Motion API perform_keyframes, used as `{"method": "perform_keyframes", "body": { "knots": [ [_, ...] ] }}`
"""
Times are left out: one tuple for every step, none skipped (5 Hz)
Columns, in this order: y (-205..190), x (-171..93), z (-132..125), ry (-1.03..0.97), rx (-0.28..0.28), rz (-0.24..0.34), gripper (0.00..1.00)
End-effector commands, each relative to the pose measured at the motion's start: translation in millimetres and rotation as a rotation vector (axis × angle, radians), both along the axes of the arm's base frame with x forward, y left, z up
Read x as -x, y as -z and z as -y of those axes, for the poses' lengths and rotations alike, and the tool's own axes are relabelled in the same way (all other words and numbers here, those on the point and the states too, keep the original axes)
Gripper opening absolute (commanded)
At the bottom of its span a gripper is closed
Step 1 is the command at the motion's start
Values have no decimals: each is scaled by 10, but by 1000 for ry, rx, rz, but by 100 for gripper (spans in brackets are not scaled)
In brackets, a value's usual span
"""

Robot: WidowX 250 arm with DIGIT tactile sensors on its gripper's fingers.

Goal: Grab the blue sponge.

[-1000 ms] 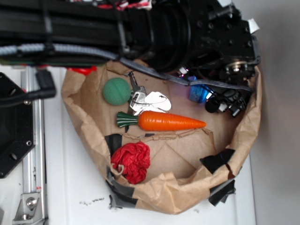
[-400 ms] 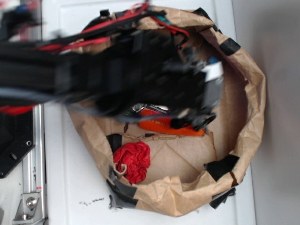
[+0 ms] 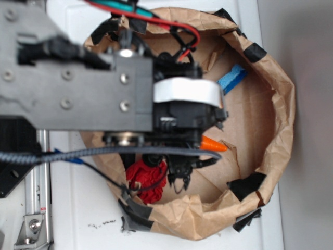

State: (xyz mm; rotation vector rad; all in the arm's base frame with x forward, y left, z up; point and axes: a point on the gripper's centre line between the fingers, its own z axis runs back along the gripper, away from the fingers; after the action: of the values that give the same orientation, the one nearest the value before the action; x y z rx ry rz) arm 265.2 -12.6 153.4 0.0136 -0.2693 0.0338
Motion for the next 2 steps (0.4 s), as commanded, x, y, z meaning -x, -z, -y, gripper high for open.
{"method": "perform_keyframes", "body": {
  "knots": [
    [-7,-92,-178,-90,0,0,100],
    [506,-215,-303,-216,61,-27,100]
  ]
}}
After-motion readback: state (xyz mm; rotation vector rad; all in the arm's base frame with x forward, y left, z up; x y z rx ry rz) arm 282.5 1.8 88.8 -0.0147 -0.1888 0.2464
